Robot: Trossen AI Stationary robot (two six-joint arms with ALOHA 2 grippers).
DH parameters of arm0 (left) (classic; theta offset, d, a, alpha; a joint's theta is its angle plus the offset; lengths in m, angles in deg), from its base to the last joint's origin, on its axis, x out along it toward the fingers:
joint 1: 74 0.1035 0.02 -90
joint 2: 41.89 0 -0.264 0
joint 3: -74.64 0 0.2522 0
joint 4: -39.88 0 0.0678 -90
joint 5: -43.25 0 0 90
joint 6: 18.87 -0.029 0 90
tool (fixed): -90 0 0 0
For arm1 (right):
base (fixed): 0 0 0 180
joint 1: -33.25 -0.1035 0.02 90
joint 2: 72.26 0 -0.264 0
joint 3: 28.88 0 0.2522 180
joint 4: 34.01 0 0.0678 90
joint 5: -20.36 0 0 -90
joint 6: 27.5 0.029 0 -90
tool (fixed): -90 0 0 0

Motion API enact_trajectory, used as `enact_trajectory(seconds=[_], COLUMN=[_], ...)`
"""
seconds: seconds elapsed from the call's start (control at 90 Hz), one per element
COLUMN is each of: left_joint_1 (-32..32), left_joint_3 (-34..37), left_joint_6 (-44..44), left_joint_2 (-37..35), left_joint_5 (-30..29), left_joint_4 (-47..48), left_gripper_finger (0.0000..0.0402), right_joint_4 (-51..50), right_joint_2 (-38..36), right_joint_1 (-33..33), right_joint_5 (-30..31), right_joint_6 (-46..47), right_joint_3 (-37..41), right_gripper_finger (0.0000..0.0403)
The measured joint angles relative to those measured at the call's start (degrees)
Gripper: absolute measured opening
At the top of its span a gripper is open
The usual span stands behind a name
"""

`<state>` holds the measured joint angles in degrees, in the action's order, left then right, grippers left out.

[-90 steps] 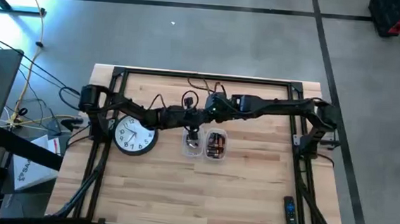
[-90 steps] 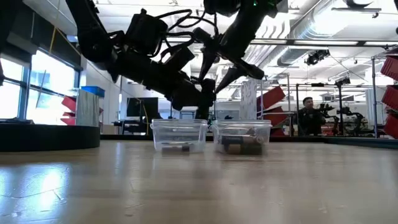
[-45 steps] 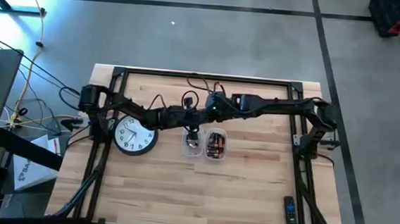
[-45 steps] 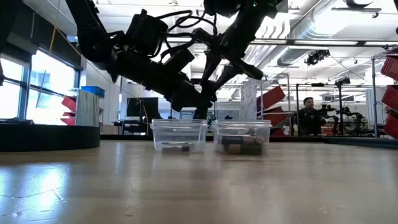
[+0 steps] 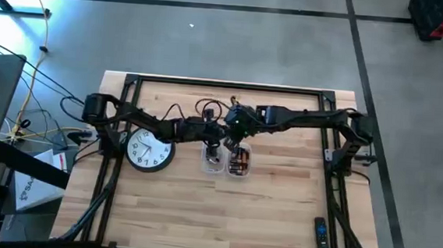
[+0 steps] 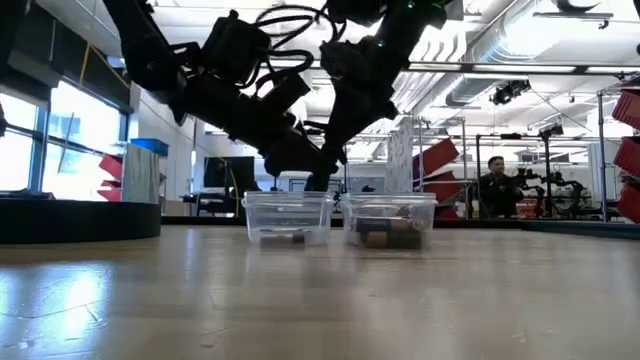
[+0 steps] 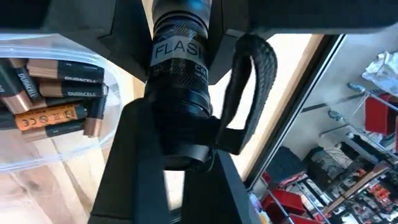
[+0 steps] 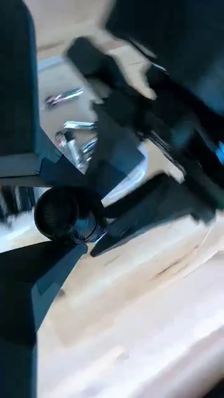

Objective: Insert battery
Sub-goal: Open the black flashlight lid

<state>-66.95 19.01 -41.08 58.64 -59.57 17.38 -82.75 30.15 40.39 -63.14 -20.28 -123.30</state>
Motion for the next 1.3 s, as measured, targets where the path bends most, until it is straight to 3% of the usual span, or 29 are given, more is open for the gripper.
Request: enact_trajectory(seconds=[0.278,0.511,0.733,0.956,1.089,1.3], left_joint_1=[-0.2,-0.9,-2.1,-4.2,-4.5,-4.4], left_joint_3=[0.0,0.0,0.0,0.1,0.4,0.2], left_joint_6=[-0.9,-1.6,-3.6,-6.7,-6.8,-6.1], left_joint_2=[0.0,-0.1,-0.1,-0.1,0.2,0.0], left_joint_5=[0.6,0.1,1.0,7.0,8.5,3.9], left_joint_4=[0.4,0.1,0.5,1.7,2.3,1.0], left_gripper_finger=[0.0097,0.0097,0.0097,0.0097,0.0097,0.0097], right_joint_4=[-0.3,-1.1,-3.4,-4.8,-3.7,-3.5], right_joint_2=[0.0,0.0,0.0,0.0,-0.2,-0.1], right_joint_1=[-3.8,-6.7,-10.1,-14.5,-16.5,-17.1], right_joint_5=[4.5,12.2,18.9,25.0,28.9,31.2], right_joint_6=[-39.1,-56.9,-67.6,-74.3,-74.0,-65.7], right_joint_3=[0.0,0.1,0.1,0.1,0.0,0.0], right_gripper_finger=[0.0085,0.0085,0.0085,0.0082,0.0078,0.0077])
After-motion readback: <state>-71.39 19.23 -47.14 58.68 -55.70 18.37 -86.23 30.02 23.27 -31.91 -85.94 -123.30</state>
